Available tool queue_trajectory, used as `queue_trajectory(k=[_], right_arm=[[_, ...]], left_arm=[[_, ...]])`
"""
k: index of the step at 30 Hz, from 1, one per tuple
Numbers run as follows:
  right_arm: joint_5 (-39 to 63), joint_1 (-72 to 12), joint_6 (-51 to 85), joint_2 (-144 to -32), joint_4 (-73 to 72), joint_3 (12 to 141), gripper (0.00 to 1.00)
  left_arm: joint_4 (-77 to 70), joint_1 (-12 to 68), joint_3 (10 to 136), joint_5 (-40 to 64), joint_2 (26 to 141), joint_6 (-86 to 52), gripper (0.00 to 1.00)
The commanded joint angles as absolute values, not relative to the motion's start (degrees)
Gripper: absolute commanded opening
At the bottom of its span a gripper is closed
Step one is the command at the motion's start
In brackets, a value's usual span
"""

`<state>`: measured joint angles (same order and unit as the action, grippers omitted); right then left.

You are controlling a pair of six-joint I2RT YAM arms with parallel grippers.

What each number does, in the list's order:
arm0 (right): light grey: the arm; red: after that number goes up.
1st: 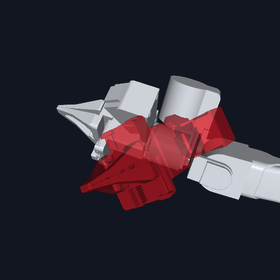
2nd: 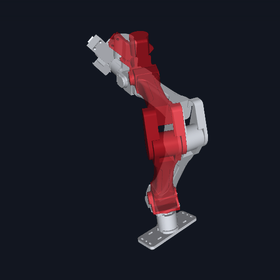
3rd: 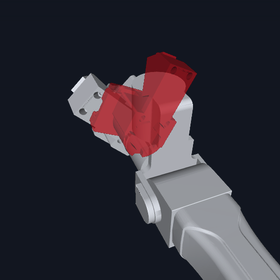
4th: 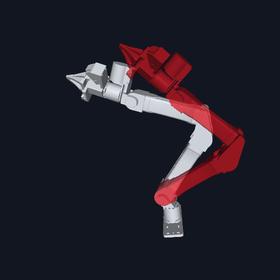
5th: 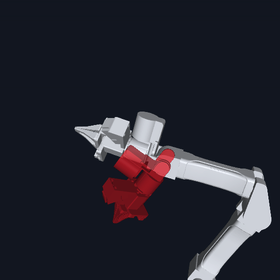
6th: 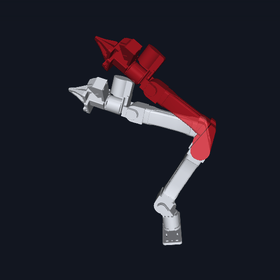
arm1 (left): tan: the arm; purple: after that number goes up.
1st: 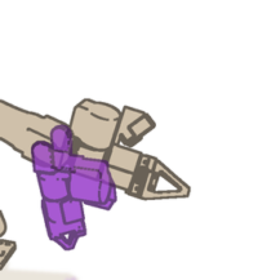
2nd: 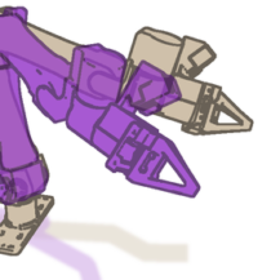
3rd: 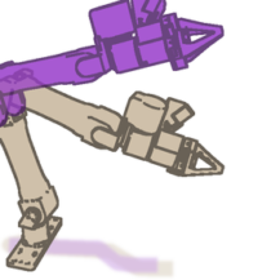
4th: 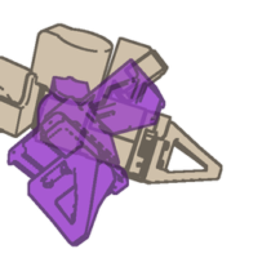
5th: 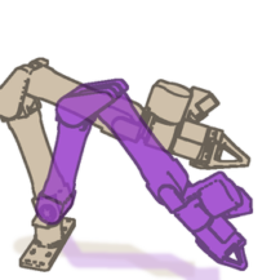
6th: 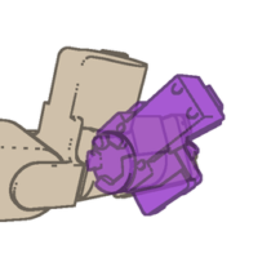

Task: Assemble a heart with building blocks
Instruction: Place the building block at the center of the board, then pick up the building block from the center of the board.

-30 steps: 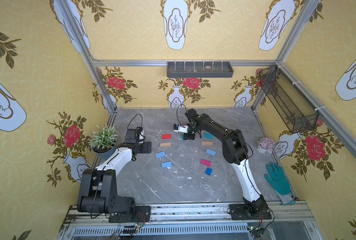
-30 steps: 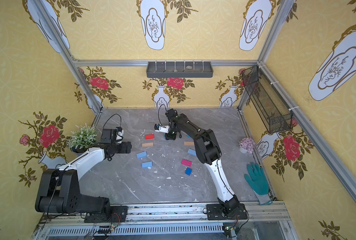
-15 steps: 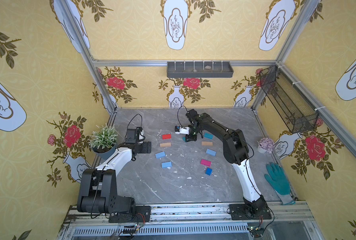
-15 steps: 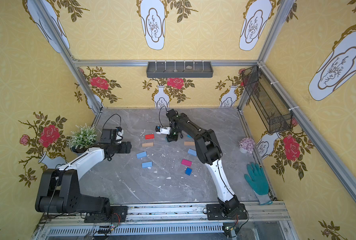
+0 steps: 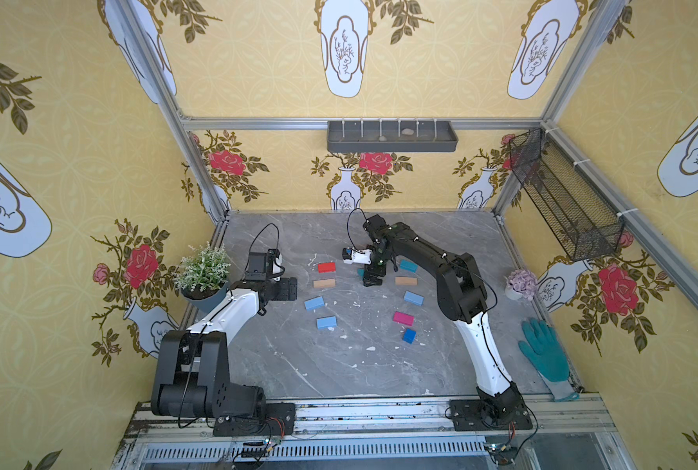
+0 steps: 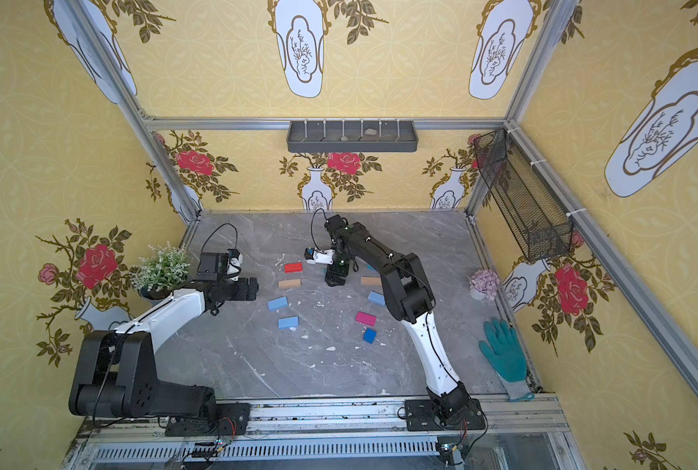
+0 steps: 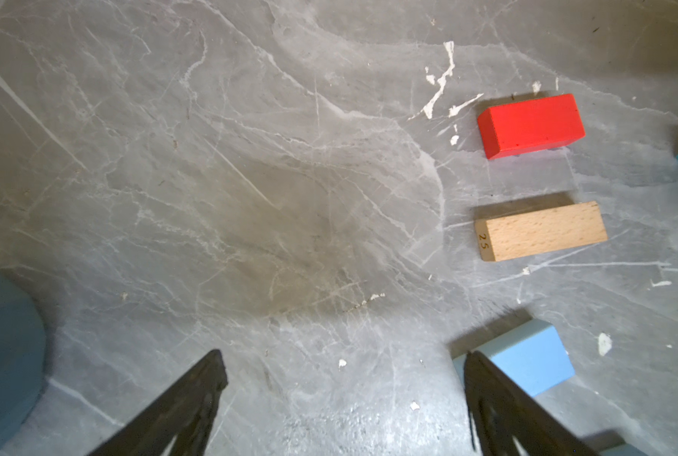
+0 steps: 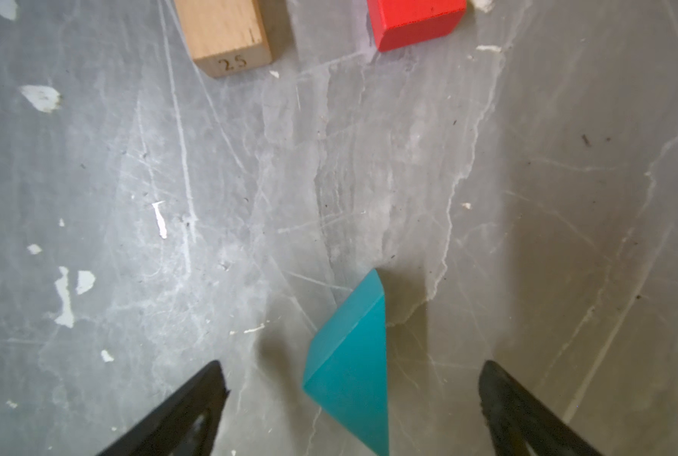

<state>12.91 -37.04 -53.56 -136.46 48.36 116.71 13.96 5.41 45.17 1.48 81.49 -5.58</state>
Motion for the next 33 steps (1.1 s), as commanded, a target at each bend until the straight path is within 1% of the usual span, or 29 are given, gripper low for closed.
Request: queue_trajectory(k=[1, 5, 7, 9, 11, 12, 13, 14, 16, 18, 22, 23, 25, 29, 33], right_arm=[[13.2, -37.0, -51.5, -134.3, 45.3, 116.5, 0.98], [14.6, -37.0, -48.3, -130.6, 43.4, 115.9, 0.97], [15.1, -37.0, -44.1, -126.8, 41.1, 114.4, 0.98], [15.0, -36.9, -39.6, -121.4, 37.1, 110.0, 0.98], [9.7, -36.5, -30.1, -115.3, 28.6, 103.3, 0.97], [3.6, -36.4, -21.7, -112.6, 24.5, 100.7, 0.97], [-2.7, -36.0, -12.3, -111.1, 23.1, 100.0, 0.97], [-4.2, -34.4, -5.1, -110.9, 26.3, 101.5, 0.97], [2.0, -29.3, 9.4, -114.4, 38.2, 108.5, 0.98], [6.0, -26.0, 18.6, -118.7, 46.8, 112.1, 0.98], [2.1, -25.4, 28.5, -120.5, 47.2, 105.4, 0.98], [2.9, -24.9, 30.6, -121.2, 47.4, 104.8, 0.98], [4.2, -24.2, 34.0, -122.9, 48.1, 104.8, 0.98], [2.2, -23.8, 37.6, -125.7, 48.6, 106.0, 0.97], [2.5, -22.5, 39.9, -128.4, 48.6, 107.2, 0.97]], left_arm=[[14.2, 5.4, 45.0, 1.8, 81.5, -5.1, 0.96], [14.6, 5.3, 45.8, 1.9, 81.5, -5.2, 0.96], [15.0, 5.4, 46.7, 2.2, 81.7, -5.3, 0.96], [15.4, 5.4, 47.8, 2.1, 81.9, -5.5, 0.96], [15.3, 5.4, 48.8, 2.1, 82.1, -6.2, 0.96], [15.4, 5.5, 49.6, 2.0, 82.3, -6.9, 0.95], [15.7, 5.7, 50.5, 1.9, 82.9, -7.6, 0.95], [16.0, 6.0, 51.5, 1.7, 83.7, -8.3, 0.95], [17.3, 7.4, 54.6, 1.0, 86.4, -9.7, 0.94], [19.1, 9.4, 58.1, -0.1, 90.0, -11.2, 0.93], [25.8, 13.0, 68.6, -2.1, 99.4, -16.2, 0.92], [27.7, 13.6, 71.0, -2.6, 101.4, -17.3, 0.91], [30.6, 14.7, 75.7, -3.6, 105.0, -20.1, 0.9], [34.0, 15.1, 81.8, -2.7, 109.6, -25.5, 0.89], [37.6, 15.4, 87.1, -2.4, 114.1, -29.0, 0.89]])
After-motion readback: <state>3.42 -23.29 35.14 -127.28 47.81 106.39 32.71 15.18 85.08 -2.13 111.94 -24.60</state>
